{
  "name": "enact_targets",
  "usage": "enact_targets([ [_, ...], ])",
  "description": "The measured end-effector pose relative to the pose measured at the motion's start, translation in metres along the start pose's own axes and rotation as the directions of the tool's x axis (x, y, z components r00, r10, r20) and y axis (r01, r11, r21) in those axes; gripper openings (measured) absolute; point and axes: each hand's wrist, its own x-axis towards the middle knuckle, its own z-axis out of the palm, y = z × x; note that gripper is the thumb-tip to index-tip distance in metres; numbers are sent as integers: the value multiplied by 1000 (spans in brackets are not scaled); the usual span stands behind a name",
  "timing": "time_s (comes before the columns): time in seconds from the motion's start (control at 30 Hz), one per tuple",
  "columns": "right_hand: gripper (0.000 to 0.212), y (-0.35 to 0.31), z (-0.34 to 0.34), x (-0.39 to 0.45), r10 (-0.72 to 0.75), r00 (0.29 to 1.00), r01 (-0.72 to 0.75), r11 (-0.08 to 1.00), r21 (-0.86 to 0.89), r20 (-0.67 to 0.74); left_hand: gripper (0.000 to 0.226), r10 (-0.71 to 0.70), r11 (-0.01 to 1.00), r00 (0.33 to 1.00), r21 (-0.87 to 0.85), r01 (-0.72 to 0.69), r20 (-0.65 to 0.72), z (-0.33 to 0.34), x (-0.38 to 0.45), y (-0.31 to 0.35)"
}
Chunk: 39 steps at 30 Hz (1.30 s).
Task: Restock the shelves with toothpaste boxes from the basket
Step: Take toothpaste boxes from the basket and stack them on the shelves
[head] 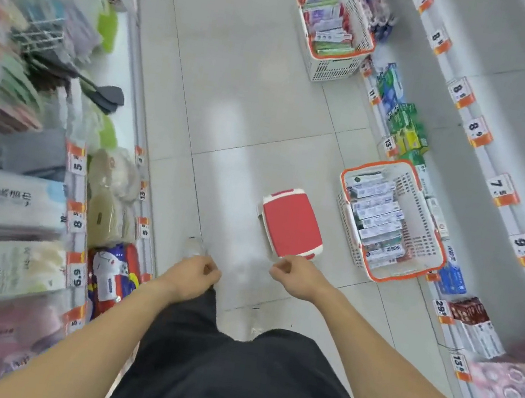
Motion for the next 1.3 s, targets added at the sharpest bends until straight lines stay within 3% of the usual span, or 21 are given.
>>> enact_targets([
  [0.07, 28, -27, -17, 35, 17, 999, -15, 999, 46, -42, 27, 49, 998, 998, 42, -50, 29, -47, 35, 8],
  [0.2, 23, -80, -48, 91, 75, 992, -63, 990, 123, -98, 27, 157, 932, 987, 325, -161, 37, -147, 99, 22],
  [0.37, 24, -126, -94, 132, 176, 972, -129, 954, 272, -156, 33, 142, 809, 964, 534, -245, 226, -249, 174, 65],
  [0.6, 27, -138, -167, 196, 319, 922, -161, 832, 530, -220, 32, 192, 723, 922, 587, -364, 336, -325, 286, 180],
  [0.7, 39, -135, -204, 225, 340, 923, -178, 794, 582, -182, 33, 171, 660, 908, 640, -394, 383, -341, 331, 235],
  [0.83, 33, -117, -262, 242, 395, 897, -180, 735, 654, -196, 31, 191, 566, 863, 666, -486, 467, -349, 380, 319],
  [0.97, 23, -97, -317, 229, 516, 803, -137, 649, 749, -300, 29, 224, 460, 795, 658, -596, 563, -337, 409, 399],
  [1.13, 25, -65, -356, 219, 634, 720, -140, 531, 836, -282, 20, 193, 326, 669, 596, -734, 717, -296, 437, 483],
  [1.3, 32, -34, -385, 205, 717, 654, -129, 421, 898, -241, 28, 146, 230, 577, 540, -810, 803, -244, 453, 556],
])
